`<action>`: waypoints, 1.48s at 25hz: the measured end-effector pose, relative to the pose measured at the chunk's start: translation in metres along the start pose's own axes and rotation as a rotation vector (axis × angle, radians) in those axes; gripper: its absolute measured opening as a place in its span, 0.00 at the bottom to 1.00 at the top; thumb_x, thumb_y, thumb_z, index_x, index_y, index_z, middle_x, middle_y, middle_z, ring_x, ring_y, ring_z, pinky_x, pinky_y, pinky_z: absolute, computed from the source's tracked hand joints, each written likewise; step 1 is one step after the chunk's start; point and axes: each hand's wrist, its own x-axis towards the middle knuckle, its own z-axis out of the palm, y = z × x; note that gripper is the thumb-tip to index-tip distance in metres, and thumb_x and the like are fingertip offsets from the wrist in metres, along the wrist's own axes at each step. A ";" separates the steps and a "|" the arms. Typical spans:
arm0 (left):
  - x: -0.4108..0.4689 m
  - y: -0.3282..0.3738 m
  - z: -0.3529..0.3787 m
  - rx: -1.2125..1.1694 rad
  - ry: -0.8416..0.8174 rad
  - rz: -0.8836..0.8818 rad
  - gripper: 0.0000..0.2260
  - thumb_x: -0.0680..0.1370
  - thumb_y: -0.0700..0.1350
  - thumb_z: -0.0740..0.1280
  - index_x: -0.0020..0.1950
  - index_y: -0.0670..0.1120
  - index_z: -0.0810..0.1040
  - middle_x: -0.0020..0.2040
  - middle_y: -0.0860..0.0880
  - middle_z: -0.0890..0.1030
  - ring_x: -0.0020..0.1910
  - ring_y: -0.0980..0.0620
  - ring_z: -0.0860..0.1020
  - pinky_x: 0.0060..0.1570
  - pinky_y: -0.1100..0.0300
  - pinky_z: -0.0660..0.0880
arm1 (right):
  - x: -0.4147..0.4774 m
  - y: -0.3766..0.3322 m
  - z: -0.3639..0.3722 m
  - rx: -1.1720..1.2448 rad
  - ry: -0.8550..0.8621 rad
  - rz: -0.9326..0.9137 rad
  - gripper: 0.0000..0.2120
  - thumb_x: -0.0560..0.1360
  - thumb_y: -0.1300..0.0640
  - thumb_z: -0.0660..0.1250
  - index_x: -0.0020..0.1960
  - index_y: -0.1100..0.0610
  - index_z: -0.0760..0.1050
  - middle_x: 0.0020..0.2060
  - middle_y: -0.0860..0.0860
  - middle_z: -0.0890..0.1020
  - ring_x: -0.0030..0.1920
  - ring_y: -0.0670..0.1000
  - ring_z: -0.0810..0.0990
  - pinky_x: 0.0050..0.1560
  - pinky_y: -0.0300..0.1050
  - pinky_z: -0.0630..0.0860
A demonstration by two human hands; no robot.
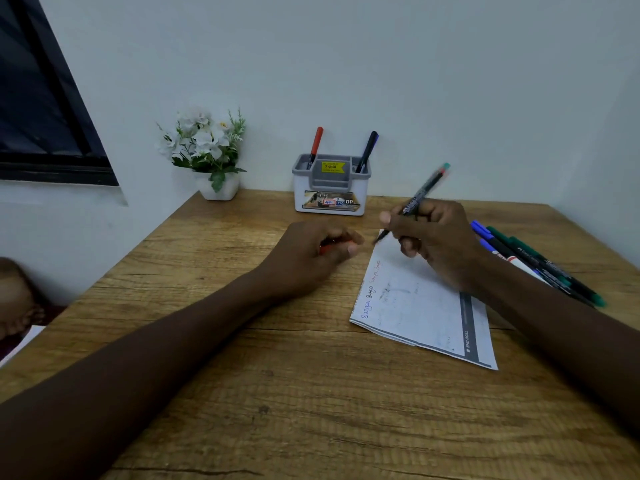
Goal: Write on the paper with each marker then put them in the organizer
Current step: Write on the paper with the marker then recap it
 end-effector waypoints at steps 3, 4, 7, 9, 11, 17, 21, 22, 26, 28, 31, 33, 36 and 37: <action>0.002 -0.003 0.000 -0.045 0.105 -0.050 0.11 0.79 0.50 0.72 0.61 0.52 0.84 0.54 0.56 0.86 0.49 0.65 0.81 0.49 0.73 0.75 | -0.001 -0.004 0.001 0.289 -0.039 0.133 0.16 0.83 0.54 0.61 0.50 0.66 0.81 0.34 0.58 0.84 0.29 0.51 0.81 0.31 0.41 0.79; 0.002 -0.004 0.000 -0.046 0.128 -0.054 0.11 0.78 0.50 0.72 0.60 0.52 0.84 0.51 0.54 0.86 0.48 0.61 0.82 0.50 0.67 0.77 | -0.001 -0.005 0.001 0.315 -0.056 0.159 0.18 0.84 0.56 0.57 0.51 0.67 0.81 0.35 0.59 0.85 0.30 0.51 0.82 0.32 0.42 0.80; 0.002 -0.004 0.000 -0.076 0.138 -0.029 0.10 0.78 0.49 0.73 0.59 0.51 0.84 0.42 0.54 0.85 0.43 0.56 0.83 0.49 0.58 0.79 | -0.004 -0.007 0.004 0.277 -0.091 0.169 0.18 0.83 0.60 0.53 0.49 0.66 0.80 0.36 0.61 0.85 0.31 0.53 0.83 0.34 0.44 0.82; 0.002 -0.004 0.001 -0.107 0.139 -0.022 0.09 0.78 0.48 0.72 0.57 0.51 0.85 0.39 0.53 0.85 0.40 0.56 0.83 0.48 0.58 0.78 | -0.005 -0.008 0.006 0.269 -0.084 0.177 0.15 0.82 0.62 0.53 0.47 0.63 0.78 0.36 0.61 0.85 0.31 0.53 0.84 0.34 0.45 0.83; 0.002 -0.005 0.001 -0.117 0.145 -0.013 0.08 0.79 0.47 0.72 0.57 0.51 0.84 0.39 0.53 0.85 0.40 0.56 0.83 0.47 0.59 0.78 | -0.005 -0.008 0.005 0.289 -0.074 0.179 0.12 0.82 0.63 0.54 0.45 0.60 0.74 0.36 0.62 0.86 0.32 0.54 0.85 0.35 0.47 0.84; 0.002 -0.007 0.001 -0.132 0.151 -0.008 0.09 0.79 0.47 0.72 0.58 0.50 0.86 0.39 0.56 0.85 0.39 0.59 0.82 0.44 0.63 0.78 | -0.006 -0.004 -0.005 0.184 -0.124 0.137 0.04 0.78 0.64 0.68 0.47 0.65 0.78 0.41 0.63 0.86 0.40 0.56 0.88 0.42 0.47 0.86; 0.003 -0.006 0.000 -0.166 0.209 -0.046 0.09 0.74 0.45 0.77 0.54 0.49 0.87 0.44 0.58 0.87 0.42 0.63 0.83 0.45 0.65 0.80 | -0.006 0.001 -0.006 -0.104 -0.204 0.077 0.15 0.69 0.62 0.76 0.52 0.70 0.82 0.44 0.67 0.86 0.40 0.58 0.88 0.40 0.47 0.86; 0.003 -0.006 -0.001 -0.205 0.247 -0.066 0.09 0.72 0.44 0.78 0.52 0.48 0.88 0.44 0.57 0.87 0.43 0.62 0.84 0.46 0.64 0.81 | -0.004 0.002 -0.004 -0.156 -0.220 0.030 0.12 0.70 0.62 0.76 0.50 0.69 0.83 0.42 0.67 0.86 0.38 0.58 0.87 0.39 0.47 0.86; 0.006 -0.001 -0.003 -0.229 0.317 -0.041 0.08 0.71 0.41 0.79 0.49 0.44 0.88 0.43 0.55 0.87 0.39 0.63 0.84 0.42 0.68 0.79 | -0.003 0.001 0.003 -0.322 -0.258 -0.110 0.05 0.77 0.65 0.72 0.46 0.67 0.83 0.35 0.60 0.86 0.30 0.53 0.84 0.30 0.44 0.81; 0.008 -0.002 -0.003 -0.215 0.335 0.016 0.07 0.71 0.41 0.79 0.48 0.45 0.88 0.41 0.55 0.86 0.37 0.63 0.83 0.39 0.70 0.76 | -0.003 -0.004 0.004 -0.441 -0.309 -0.173 0.04 0.79 0.64 0.70 0.49 0.63 0.83 0.36 0.55 0.87 0.32 0.47 0.84 0.33 0.41 0.79; 0.007 -0.005 -0.002 -0.151 0.351 0.067 0.09 0.73 0.44 0.79 0.52 0.47 0.87 0.44 0.55 0.86 0.41 0.63 0.83 0.43 0.70 0.78 | 0.003 -0.005 0.006 -0.851 -0.376 -0.425 0.13 0.82 0.57 0.67 0.64 0.45 0.80 0.45 0.44 0.88 0.45 0.42 0.84 0.45 0.38 0.77; 0.005 -0.006 -0.004 -0.120 0.351 0.054 0.15 0.73 0.47 0.79 0.59 0.48 0.85 0.49 0.52 0.87 0.46 0.61 0.84 0.48 0.65 0.81 | 0.010 -0.003 0.007 -1.036 -0.349 -0.462 0.13 0.82 0.52 0.64 0.65 0.43 0.79 0.47 0.44 0.87 0.47 0.45 0.82 0.48 0.49 0.78; 0.006 -0.010 -0.010 -0.149 0.444 -0.035 0.21 0.72 0.52 0.78 0.63 0.49 0.82 0.48 0.53 0.86 0.42 0.60 0.84 0.45 0.65 0.82 | 0.018 -0.001 0.003 -1.135 -0.289 -0.433 0.10 0.82 0.56 0.65 0.62 0.47 0.76 0.47 0.47 0.85 0.45 0.49 0.80 0.48 0.55 0.79; 0.007 -0.011 -0.011 -0.175 0.494 -0.080 0.19 0.73 0.52 0.78 0.62 0.49 0.81 0.46 0.54 0.86 0.41 0.60 0.84 0.43 0.65 0.82 | 0.021 -0.004 0.001 -1.106 -0.262 -0.432 0.10 0.81 0.59 0.66 0.61 0.49 0.74 0.49 0.48 0.85 0.44 0.47 0.81 0.48 0.53 0.80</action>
